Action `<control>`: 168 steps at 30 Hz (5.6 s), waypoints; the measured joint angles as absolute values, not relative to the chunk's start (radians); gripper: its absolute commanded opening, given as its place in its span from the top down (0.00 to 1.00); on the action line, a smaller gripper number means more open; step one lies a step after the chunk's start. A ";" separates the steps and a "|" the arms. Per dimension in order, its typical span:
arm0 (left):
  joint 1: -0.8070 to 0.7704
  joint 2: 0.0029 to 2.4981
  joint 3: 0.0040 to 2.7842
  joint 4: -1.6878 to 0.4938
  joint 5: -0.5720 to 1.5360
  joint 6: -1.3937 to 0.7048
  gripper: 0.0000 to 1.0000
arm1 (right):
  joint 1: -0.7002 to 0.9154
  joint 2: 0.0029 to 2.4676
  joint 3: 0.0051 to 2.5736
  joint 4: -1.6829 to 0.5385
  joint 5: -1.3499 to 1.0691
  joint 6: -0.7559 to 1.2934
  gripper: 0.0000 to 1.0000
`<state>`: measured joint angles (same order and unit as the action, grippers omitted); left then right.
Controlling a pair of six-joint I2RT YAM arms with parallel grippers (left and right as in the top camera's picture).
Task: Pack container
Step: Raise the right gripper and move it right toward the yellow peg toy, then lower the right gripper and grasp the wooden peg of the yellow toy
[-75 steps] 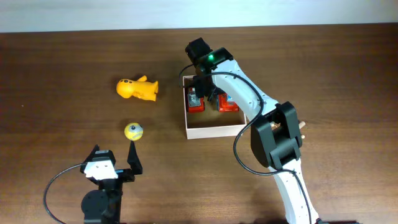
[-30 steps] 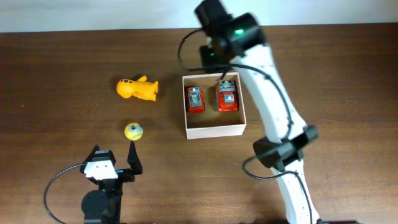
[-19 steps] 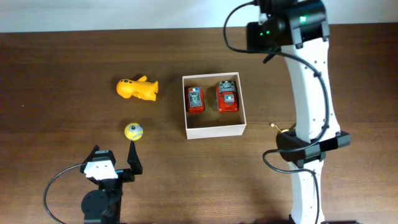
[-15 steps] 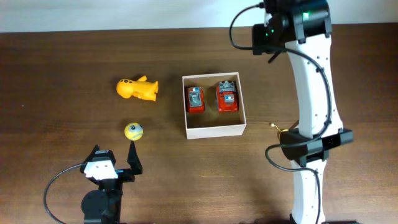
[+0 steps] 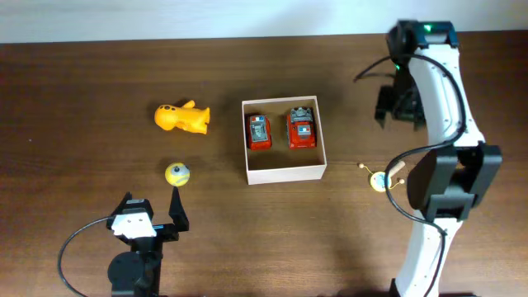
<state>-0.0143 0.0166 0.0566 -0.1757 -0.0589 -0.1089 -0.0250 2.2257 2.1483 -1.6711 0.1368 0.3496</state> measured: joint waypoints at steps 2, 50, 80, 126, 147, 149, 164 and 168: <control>-0.014 0.017 0.057 -0.176 -0.059 -0.109 0.01 | -0.027 2.222 2.089 -1.641 0.129 0.395 0.37; -0.014 0.017 0.057 -0.176 -0.059 -0.109 0.01 | -0.037 2.074 1.423 -1.045 0.220 0.751 0.38; -0.014 0.017 0.057 -0.176 -0.059 -0.109 0.01 | -0.064 2.043 1.371 -0.912 -0.025 0.356 0.27; -0.014 0.017 0.057 -0.176 -0.059 -0.109 0.01 | -0.062 2.014 1.321 -0.907 0.024 0.019 0.67; -0.014 0.017 0.057 -0.176 -0.059 -0.109 0.01 | -0.062 2.012 1.317 -0.869 0.037 0.015 0.85; -0.014 0.017 0.057 -0.176 -0.059 -0.109 0.01 | -0.062 2.012 1.317 -0.867 0.040 0.015 0.86; -0.014 0.017 0.057 -0.176 -0.059 -0.109 0.01 | -0.062 2.012 1.317 -0.865 0.034 0.015 0.89; -0.014 0.017 0.057 -0.176 -0.059 -0.109 0.01 | -0.062 2.013 1.325 -0.874 0.027 0.015 0.90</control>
<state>-0.0143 0.0166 0.0566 -0.1757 -0.0589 -0.1089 -0.0620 2.0132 1.3247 -0.8742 0.0273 0.0154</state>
